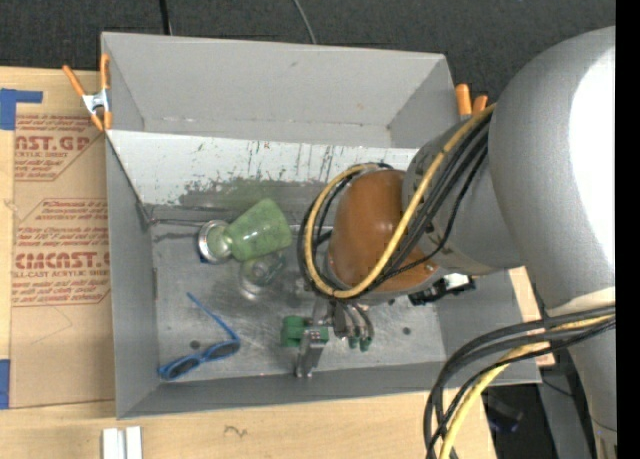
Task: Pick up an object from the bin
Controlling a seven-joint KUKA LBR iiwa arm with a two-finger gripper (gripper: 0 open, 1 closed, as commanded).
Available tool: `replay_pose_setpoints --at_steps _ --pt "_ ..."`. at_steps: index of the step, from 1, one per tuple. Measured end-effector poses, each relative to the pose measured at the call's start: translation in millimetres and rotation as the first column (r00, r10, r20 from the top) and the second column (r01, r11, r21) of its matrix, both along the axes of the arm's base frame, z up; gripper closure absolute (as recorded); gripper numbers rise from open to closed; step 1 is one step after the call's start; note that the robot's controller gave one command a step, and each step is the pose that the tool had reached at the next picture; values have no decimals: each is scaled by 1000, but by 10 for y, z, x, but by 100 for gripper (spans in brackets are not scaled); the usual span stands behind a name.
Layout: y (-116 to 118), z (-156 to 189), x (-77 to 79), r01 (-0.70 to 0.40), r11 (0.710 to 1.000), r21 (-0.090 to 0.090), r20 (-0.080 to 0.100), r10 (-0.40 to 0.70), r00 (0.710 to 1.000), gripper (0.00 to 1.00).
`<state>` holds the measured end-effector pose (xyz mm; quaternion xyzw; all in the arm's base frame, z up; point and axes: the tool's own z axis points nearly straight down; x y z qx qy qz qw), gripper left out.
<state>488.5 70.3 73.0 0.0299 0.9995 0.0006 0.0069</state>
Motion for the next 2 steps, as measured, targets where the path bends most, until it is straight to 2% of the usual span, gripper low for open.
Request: replay_pose_setpoints --at_steps 1,2 --pt "-35 9 -28 -53 999 2 6 53 999 0" --pt "-42 -22 -70 -54 999 0 -8 54 998 100"
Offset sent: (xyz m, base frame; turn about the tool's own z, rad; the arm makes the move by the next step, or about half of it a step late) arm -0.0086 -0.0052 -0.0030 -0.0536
